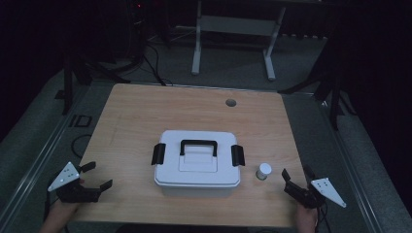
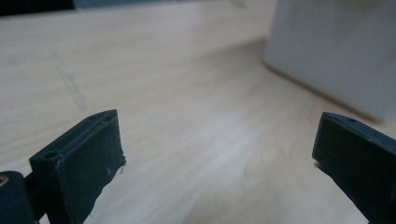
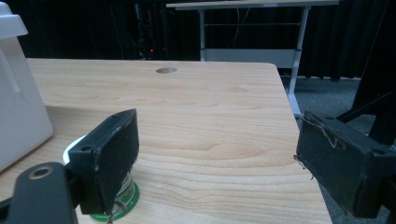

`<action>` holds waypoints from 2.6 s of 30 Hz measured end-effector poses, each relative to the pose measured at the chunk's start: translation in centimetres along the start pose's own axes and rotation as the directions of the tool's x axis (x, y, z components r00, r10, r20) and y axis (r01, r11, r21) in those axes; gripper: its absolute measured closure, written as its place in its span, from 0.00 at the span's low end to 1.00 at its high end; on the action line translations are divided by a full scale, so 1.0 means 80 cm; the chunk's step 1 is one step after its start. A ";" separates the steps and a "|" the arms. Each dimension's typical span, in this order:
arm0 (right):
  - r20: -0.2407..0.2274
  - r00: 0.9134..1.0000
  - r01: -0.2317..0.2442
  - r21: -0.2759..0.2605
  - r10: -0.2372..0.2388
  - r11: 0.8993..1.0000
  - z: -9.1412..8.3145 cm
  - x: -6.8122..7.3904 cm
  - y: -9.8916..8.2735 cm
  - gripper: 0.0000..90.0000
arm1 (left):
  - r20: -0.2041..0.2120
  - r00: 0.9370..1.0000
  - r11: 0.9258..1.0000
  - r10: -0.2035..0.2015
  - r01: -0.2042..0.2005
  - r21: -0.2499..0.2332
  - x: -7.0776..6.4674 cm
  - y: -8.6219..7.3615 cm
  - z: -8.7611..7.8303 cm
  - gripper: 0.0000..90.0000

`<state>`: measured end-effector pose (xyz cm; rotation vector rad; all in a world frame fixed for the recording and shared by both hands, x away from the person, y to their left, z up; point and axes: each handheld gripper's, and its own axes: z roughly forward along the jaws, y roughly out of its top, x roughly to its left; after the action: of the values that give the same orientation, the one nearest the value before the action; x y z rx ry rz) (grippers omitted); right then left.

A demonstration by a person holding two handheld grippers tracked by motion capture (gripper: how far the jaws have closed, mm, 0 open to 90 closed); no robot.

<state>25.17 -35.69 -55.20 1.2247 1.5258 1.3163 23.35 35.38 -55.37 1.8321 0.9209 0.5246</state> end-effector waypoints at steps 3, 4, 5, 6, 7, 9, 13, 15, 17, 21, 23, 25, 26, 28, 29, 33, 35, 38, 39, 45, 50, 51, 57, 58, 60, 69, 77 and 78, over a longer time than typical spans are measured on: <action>0.002 1.000 0.001 0.002 -0.002 1.000 0.000 0.000 0.000 0.14 | 0.012 0.999 0.993 0.040 -0.041 0.108 0.004 0.011 -0.005 0.01; 0.002 1.000 0.001 0.003 -0.001 1.000 0.000 0.000 0.000 0.14 | 0.033 0.998 0.988 0.045 -0.049 0.144 0.006 0.015 -0.006 0.01; 0.003 1.000 0.002 0.004 -0.002 1.000 0.000 0.000 0.000 0.14 | 0.049 0.998 0.981 0.047 -0.056 0.185 0.006 0.020 -0.006 0.01; 0.003 1.000 0.002 0.005 -0.002 1.000 0.001 0.001 0.000 0.14 | 0.055 0.997 0.971 0.061 -0.072 0.227 0.006 0.025 -0.006 0.01; 0.003 1.000 0.004 0.005 -0.004 1.000 0.001 0.001 0.000 0.14 | 0.070 0.994 0.958 0.079 -0.095 0.270 0.004 0.030 -0.005 0.01; 0.004 1.000 0.007 0.007 -0.007 1.000 0.001 0.001 0.000 0.14 | 0.086 0.989 0.930 0.124 -0.146 0.337 0.000 0.040 -0.004 0.01; 0.004 1.000 0.006 0.006 -0.006 1.000 0.001 0.001 0.000 0.14 | 0.110 0.974 0.877 0.198 -0.226 0.425 -0.004 0.063 0.000 0.01; 0.004 1.000 0.003 0.006 -0.003 1.000 0.000 0.001 0.000 0.14 | 0.131 0.965 0.838 0.226 -0.262 0.479 -0.007 0.074 0.004 0.01; 0.002 1.000 0.003 0.006 -0.003 1.000 0.000 0.000 0.000 0.14 | 0.151 0.958 0.805 0.242 -0.285 0.521 -0.010 0.081 0.008 0.01; -0.001 1.000 0.003 0.005 -0.003 1.000 0.001 0.000 0.000 0.14 | 0.210 0.944 0.710 0.256 -0.331 0.622 -0.018 0.091 0.019 0.01; -0.002 1.000 0.001 0.004 -0.001 1.000 0.000 0.000 0.000 0.14 | 0.238 0.938 0.656 0.251 -0.345 0.671 -0.022 0.093 0.024 0.01; -0.003 1.000 0.002 0.005 -0.001 1.000 0.001 0.000 0.000 0.14 | 0.259 0.934 0.604 0.244 -0.356 0.713 -0.025 0.095 0.029 0.01; -0.003 1.000 0.002 0.005 -0.001 1.000 0.001 0.000 0.000 0.14 | 0.263 0.934 0.590 0.241 -0.357 0.724 -0.026 0.096 0.031 0.01; -0.003 1.000 0.001 0.006 -0.001 1.000 0.001 0.000 0.000 0.14 | 0.278 0.936 0.549 0.218 -0.353 0.758 -0.029 0.099 0.034 0.01; -0.002 1.000 0.001 0.006 -0.001 1.000 0.001 0.000 0.000 0.14 | 0.278 0.931 0.517 0.238 -0.364 0.775 -0.031 0.101 0.036 0.01; -0.002 1.000 0.003 0.009 -0.003 1.000 0.001 0.000 0.000 0.14 | 0.324 0.926 0.472 0.193 -0.377 0.797 -0.036 0.111 0.039 0.01; -0.002 1.000 0.005 0.010 -0.005 1.000 0.002 0.000 0.000 0.14 | 0.337 0.923 0.434 0.184 -0.384 0.815 -0.040 0.117 0.042 0.01; -0.004 1.000 0.005 0.010 -0.004 1.000 0.001 0.001 0.000 0.14 | 0.348 0.916 0.392 0.200 -0.400 0.828 -0.044 0.120 0.045 0.01; -0.003 1.000 0.005 0.010 -0.005 1.000 0.002 0.001 0.000 0.14 | 0.357 0.916 0.365 0.183 -0.400 0.840 -0.045 0.121 0.046 0.01; -0.006 1.000 0.006 0.011 -0.006 1.000 0.002 0.001 0.000 0.14 | 0.384 0.905 0.246 0.185 -0.421 0.873 -0.054 0.129 0.055 0.01; -0.007 1.000 0.008 0.009 -0.008 1.000 0.002 0.001 0.000 0.14 | 0.400 0.895 0.178 0.199 -0.434 0.883 -0.060 0.140 0.060 0.01; -0.008 1.000 0.006 0.012 -0.006 1.000 0.002 0.001 -0.001 0.14 | 0.406 0.891 0.162 0.203 -0.439 0.884 -0.062 0.143 0.062 0.01; -0.009 1.000 0.007 0.010 -0.007 1.000 0.002 0.001 0.000 0.14 | 0.425 0.877 0.147 0.224 -0.461 0.875 -0.071 0.169 0.063 0.01; -0.009 1.000 0.007 0.010 -0.007 1.000 0.002 0.001 0.000 0.14 | 0.429 0.873 0.156 0.232 -0.468 0.870 -0.072 0.174 0.063 0.01; -0.008 1.000 0.008 0.011 -0.008 1.000 0.002 0.001 -0.001 0.14 | 0.430 0.875 0.181 0.223 -0.471 0.863 -0.074 0.186 0.062 0.03; -0.007 1.000 0.012 0.015 -0.012 1.000 0.002 0.001 -0.001 0.14 | 0.467 0.847 0.210 0.255 -0.520 0.828 -0.094 0.236 0.070 0.04; -0.008 1.000 0.011 0.015 -0.011 1.000 0.002 0.001 -0.001 0.14 | 0.489 0.828 0.238 0.275 -0.551 0.800 -0.107 0.272 0.077 0.05; -0.008 1.000 0.011 0.015 -0.011 1.000 0.002 0.001 -0.001 0.14 | 0.489 0.826 0.245 0.280 -0.554 0.796 -0.108 0.275 0.077 0.05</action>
<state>25.30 -35.54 -55.28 1.2202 1.5488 1.3058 30.22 19.94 -37.76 3.1956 0.4932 -0.0114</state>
